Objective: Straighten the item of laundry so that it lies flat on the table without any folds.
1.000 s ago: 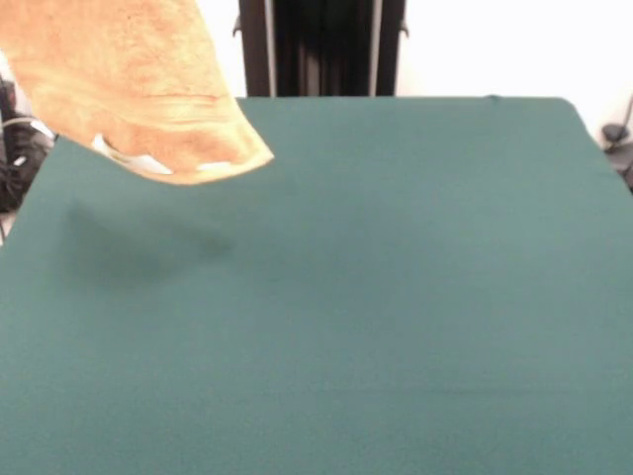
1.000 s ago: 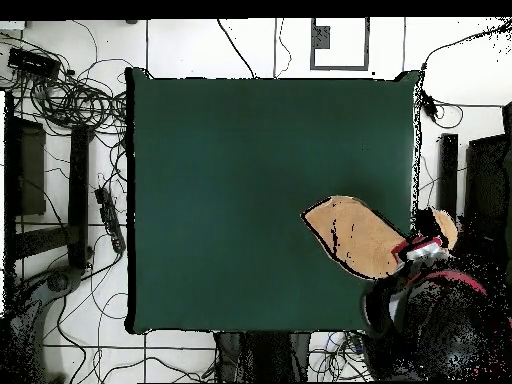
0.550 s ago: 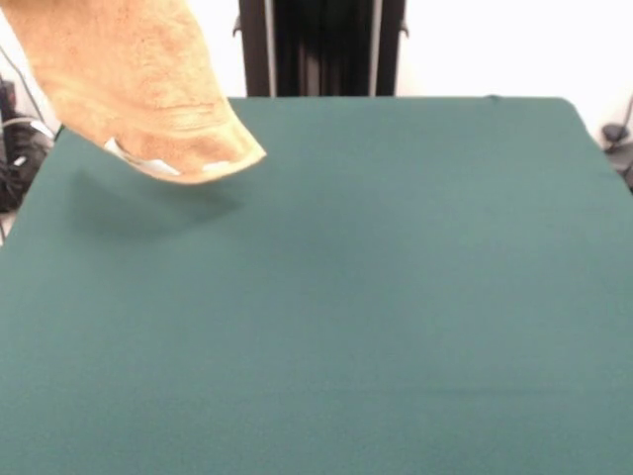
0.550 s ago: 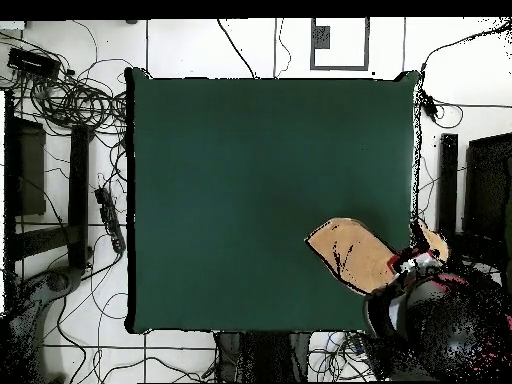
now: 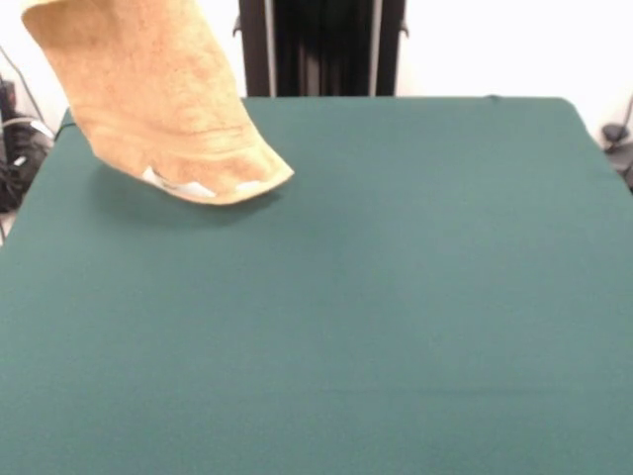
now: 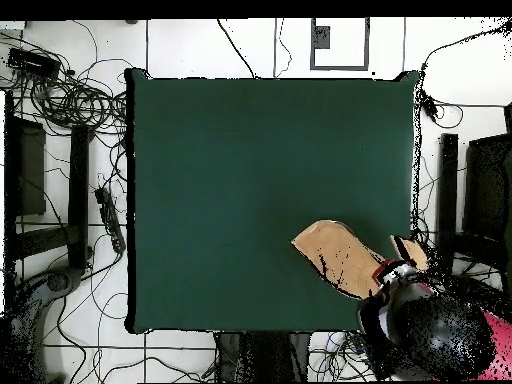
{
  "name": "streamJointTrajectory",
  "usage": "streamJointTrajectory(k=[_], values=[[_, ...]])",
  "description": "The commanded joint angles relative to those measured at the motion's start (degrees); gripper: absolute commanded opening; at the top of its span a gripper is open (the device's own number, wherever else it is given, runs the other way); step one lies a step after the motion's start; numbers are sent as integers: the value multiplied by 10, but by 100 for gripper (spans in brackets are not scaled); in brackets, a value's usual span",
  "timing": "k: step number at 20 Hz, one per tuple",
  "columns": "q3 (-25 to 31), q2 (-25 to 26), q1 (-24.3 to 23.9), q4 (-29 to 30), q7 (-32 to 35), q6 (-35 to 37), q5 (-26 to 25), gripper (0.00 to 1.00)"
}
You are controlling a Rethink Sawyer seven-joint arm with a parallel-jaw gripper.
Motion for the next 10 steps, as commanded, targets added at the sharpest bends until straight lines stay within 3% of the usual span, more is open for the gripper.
streamJointTrajectory(k=[1, 5, 10], values=[[106, 37, -25, 113, -225, -15, -7, 0], [128, 44, -44, 130, -233, -48, -20, 0], [152, 42, -43, 125, -248, -40, -55, 0]])
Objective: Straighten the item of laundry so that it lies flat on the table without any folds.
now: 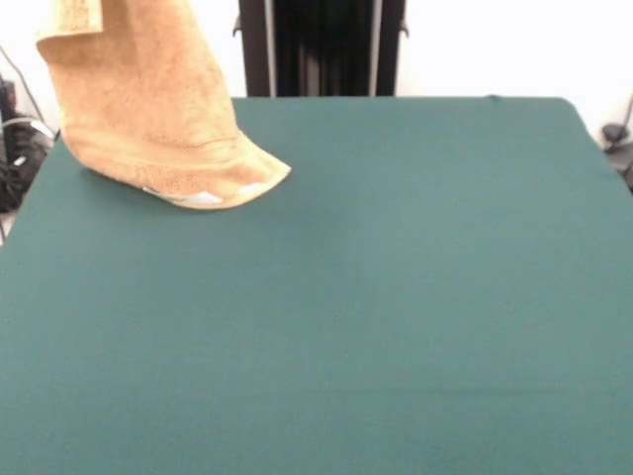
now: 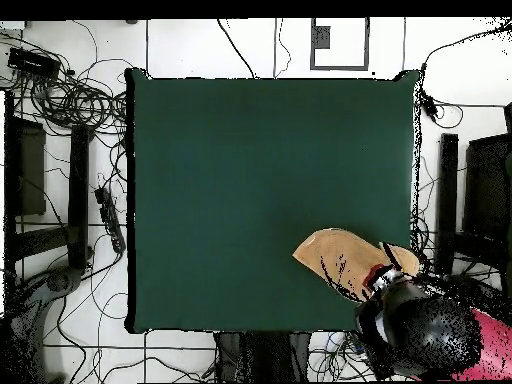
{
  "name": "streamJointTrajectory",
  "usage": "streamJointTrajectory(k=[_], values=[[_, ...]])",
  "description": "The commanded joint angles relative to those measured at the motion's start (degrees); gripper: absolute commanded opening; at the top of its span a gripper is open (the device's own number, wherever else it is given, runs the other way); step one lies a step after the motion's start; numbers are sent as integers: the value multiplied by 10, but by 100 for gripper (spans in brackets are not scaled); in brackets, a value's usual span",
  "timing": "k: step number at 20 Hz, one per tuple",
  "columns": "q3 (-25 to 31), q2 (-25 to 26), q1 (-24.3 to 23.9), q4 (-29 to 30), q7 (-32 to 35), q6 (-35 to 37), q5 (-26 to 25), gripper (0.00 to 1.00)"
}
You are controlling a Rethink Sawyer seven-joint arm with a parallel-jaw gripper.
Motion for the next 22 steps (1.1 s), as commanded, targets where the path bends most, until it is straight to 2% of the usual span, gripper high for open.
streamJointTrajectory(k=[1, 5, 12, 17, 22], values=[[92, 43, 20, 67, -169, -9, -53, 0], [104, 82, 45, 10, -115, 15, -74, 0], [98, 155, 99, -95, -8, 47, -70, 0], [85, 183, 117, -129, 17, 31, -63, 0], [65, 187, 137, -153, 45, 30, -58, 0]])
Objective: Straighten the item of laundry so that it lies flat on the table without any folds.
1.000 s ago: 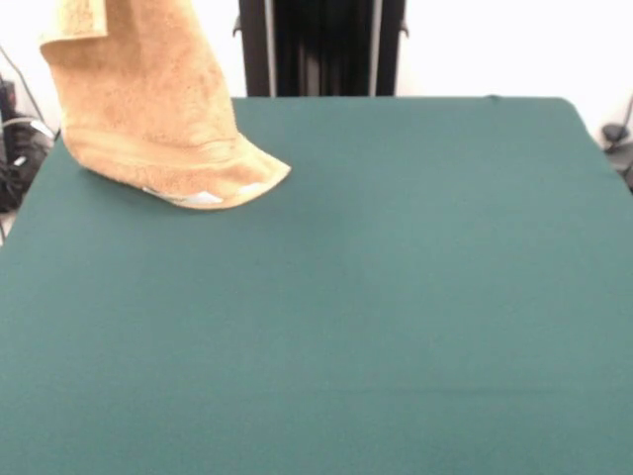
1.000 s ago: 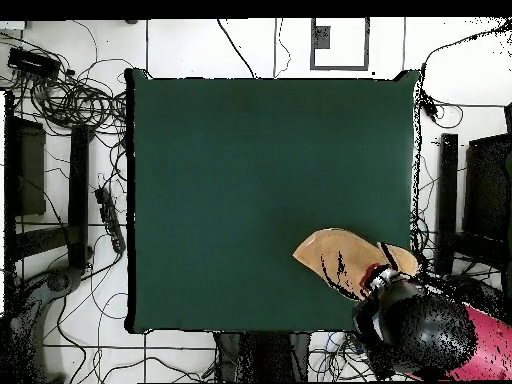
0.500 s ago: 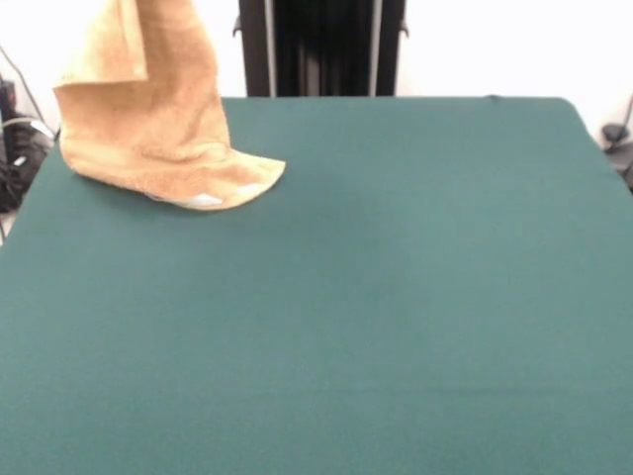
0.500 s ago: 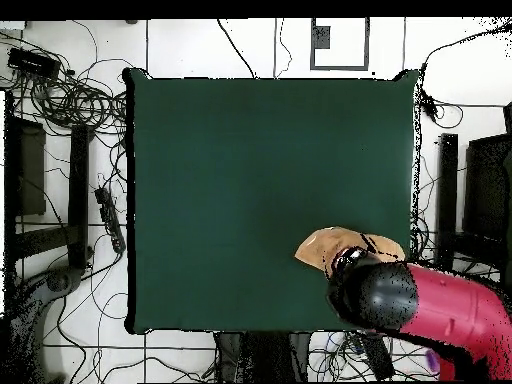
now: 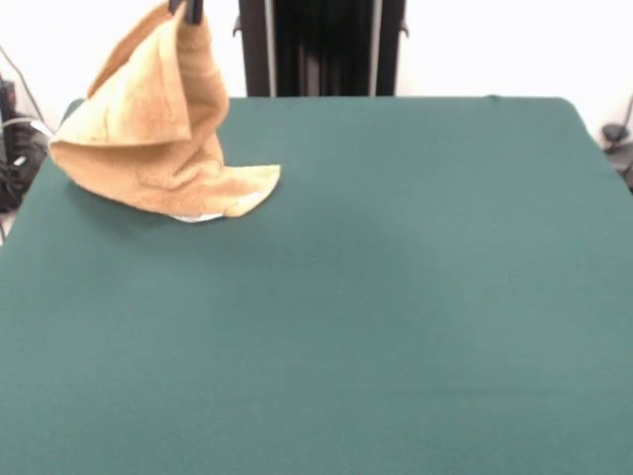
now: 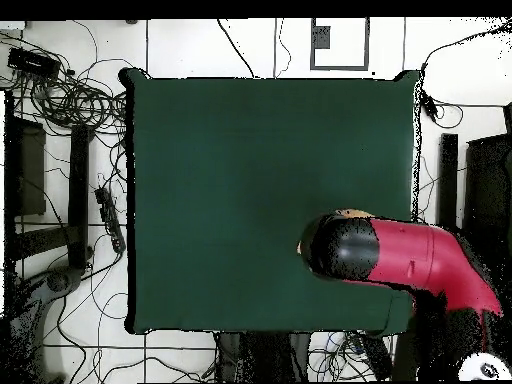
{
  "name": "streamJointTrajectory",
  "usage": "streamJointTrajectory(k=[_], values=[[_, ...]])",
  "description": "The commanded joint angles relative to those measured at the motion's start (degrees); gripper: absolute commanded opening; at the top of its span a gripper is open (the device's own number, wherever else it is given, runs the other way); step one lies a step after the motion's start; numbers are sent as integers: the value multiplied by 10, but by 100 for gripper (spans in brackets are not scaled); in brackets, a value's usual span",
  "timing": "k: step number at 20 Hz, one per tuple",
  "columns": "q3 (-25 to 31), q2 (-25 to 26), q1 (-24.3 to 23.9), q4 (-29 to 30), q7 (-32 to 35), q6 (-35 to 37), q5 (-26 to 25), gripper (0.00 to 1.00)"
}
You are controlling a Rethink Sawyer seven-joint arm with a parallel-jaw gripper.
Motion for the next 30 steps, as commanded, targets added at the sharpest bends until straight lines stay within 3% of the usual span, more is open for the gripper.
streamJointTrajectory(k=[1, 7, 15, 25, 30], values=[[22, 44, 43, -50, 59, 31, 10, 0], [-2, 61, 74, -123, 124, 57, 30, 0], [-19, 70, 95, -194, 161, 116, 80, 0], [-64, 139, 145, -276, 249, 142, 129, 0], [-78, 128, 139, -252, 206, 145, 137, 0]])
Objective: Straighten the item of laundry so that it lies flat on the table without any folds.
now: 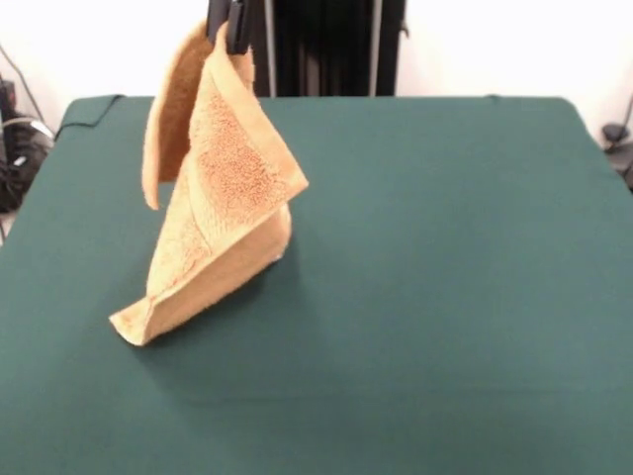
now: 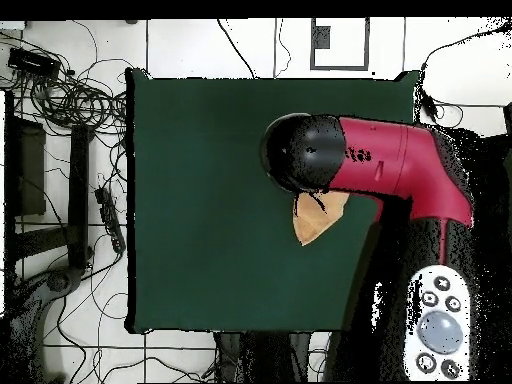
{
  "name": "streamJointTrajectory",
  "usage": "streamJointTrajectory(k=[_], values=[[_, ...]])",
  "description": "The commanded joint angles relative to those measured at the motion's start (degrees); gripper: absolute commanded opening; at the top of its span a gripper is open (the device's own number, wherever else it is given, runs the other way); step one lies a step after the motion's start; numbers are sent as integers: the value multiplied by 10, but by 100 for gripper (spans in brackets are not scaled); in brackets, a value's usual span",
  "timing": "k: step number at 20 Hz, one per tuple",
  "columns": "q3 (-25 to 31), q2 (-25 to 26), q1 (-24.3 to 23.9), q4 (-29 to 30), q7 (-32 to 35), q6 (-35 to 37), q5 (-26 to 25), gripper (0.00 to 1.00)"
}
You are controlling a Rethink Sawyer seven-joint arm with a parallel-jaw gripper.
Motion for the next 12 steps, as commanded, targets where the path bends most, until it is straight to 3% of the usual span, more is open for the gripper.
streamJointTrajectory(k=[1, 6, 12], values=[[-12, 14, 19, 29, 136, 46, 32, 0], [-28, 12, 24, 138, 159, -83, 31, 0], [-47, 34, 38, 144, 181, -137, 45, 0]])
